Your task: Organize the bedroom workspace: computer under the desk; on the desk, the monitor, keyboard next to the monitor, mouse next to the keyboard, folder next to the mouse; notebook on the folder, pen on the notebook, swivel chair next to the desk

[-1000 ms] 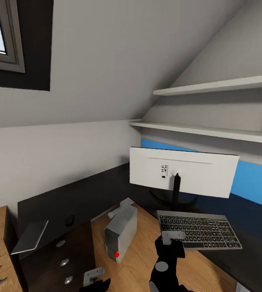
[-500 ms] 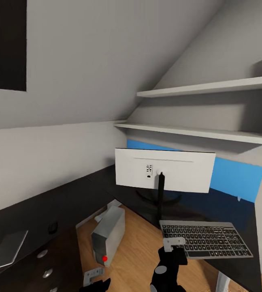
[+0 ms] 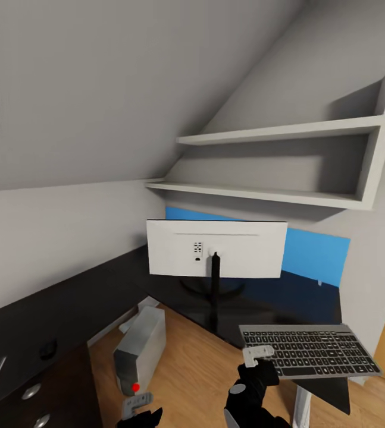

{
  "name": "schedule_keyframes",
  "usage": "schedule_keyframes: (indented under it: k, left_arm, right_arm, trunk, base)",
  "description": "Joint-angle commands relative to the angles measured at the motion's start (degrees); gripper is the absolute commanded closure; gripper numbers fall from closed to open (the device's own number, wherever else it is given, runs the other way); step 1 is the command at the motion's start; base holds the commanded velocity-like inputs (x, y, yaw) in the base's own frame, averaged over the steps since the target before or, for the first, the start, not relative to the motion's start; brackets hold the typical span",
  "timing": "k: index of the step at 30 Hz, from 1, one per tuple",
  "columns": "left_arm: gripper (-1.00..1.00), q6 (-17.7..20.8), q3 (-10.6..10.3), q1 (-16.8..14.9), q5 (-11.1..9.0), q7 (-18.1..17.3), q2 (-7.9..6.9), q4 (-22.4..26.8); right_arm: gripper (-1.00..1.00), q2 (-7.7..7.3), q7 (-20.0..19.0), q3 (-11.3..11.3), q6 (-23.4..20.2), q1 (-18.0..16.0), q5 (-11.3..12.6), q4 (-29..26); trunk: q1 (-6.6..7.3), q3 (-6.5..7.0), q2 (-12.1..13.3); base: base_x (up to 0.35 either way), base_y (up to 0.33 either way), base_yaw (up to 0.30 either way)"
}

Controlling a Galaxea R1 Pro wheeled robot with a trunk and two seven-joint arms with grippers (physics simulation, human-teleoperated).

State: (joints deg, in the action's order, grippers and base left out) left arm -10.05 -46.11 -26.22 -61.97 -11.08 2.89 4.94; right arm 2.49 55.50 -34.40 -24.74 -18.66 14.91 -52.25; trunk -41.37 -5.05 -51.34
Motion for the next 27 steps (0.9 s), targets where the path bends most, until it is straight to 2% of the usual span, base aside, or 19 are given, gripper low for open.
schedule_keyframes:
  k: [1,12,27]
  left_arm:
    - [-1.0,-0.2,-0.5,-0.1,-0.6,-0.3,0.01,-0.1]
    - [-1.0,-0.2,-0.5,-0.1,-0.6,-0.3,0.01,-0.1]
    - [-1.0,-0.2,-0.5,-0.1,-0.6,-0.3,0.01,-0.1]
  right_arm:
    - [1.0,-0.03,0.4,-0.2,-0.5,-0.1,0.2,0.1]
    - [1.0,-0.03,-0.7,-0.3,-0.6,-0.2,0.2,0.3]
    - [1.0,0.6,-1.0,-0.7,-0.9,-0.2,0.0,0.1]
  trunk:
    - [-0.01,-0.05,-0.1]
    - [-0.01,0.32,-0.1]
    - [-0.01,0.35,-0.1]
  base:
    - [0.0,0.0,-0.246]
    - [0.0,0.0,-0.227]
    - [0.0,0.0,-0.016]
